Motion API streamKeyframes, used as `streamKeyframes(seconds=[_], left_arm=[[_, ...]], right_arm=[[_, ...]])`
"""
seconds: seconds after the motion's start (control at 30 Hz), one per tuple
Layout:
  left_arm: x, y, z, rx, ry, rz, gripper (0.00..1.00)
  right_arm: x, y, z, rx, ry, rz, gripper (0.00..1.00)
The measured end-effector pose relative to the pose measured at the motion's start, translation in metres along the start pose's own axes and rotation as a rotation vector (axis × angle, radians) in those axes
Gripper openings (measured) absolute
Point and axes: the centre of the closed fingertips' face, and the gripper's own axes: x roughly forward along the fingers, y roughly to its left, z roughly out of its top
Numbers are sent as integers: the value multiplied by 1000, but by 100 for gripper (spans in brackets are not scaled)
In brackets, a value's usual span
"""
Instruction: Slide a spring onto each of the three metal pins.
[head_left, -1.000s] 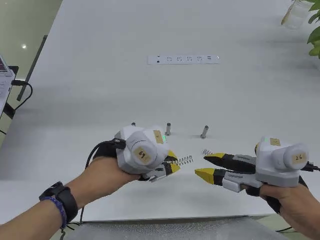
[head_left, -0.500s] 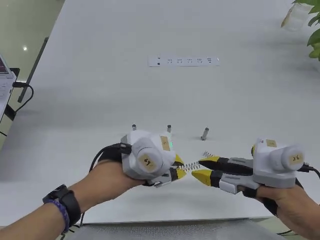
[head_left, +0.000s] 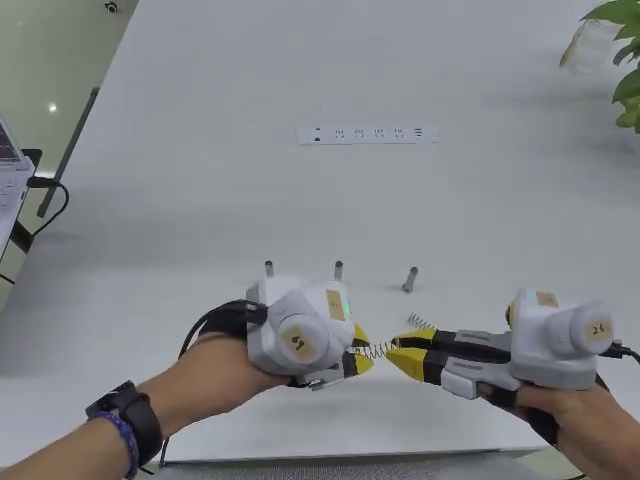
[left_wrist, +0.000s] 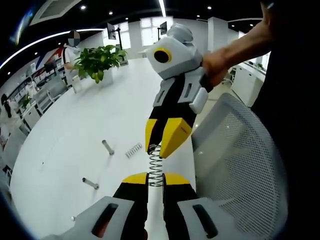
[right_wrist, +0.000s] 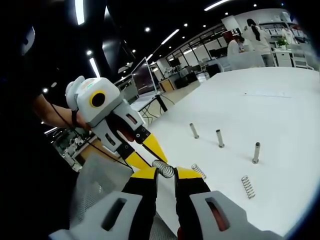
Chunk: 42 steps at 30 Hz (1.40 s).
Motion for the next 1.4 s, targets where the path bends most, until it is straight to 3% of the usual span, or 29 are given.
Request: streamKeyframes(seconds=[0.47, 0.63, 1.0, 1.13, 1.4], left_arm=[[5, -2, 4, 6, -12, -15, 2], [6, 0, 11, -8, -44, -15, 2], [2, 9, 31, -30, -117, 0, 2], [2, 12, 36, -28, -131, 10, 2], [2, 15, 40, -28, -148, 19, 2]], right_arm=[[-6, 0, 0, 6, 11, 8, 10], [-12, -1, 6, -10, 16, -2, 9], [-20, 0, 30, -108, 50, -13, 9], [-20, 8, 41, -136, 53, -5, 9], [-18, 9, 44, -208, 113, -4, 9]])
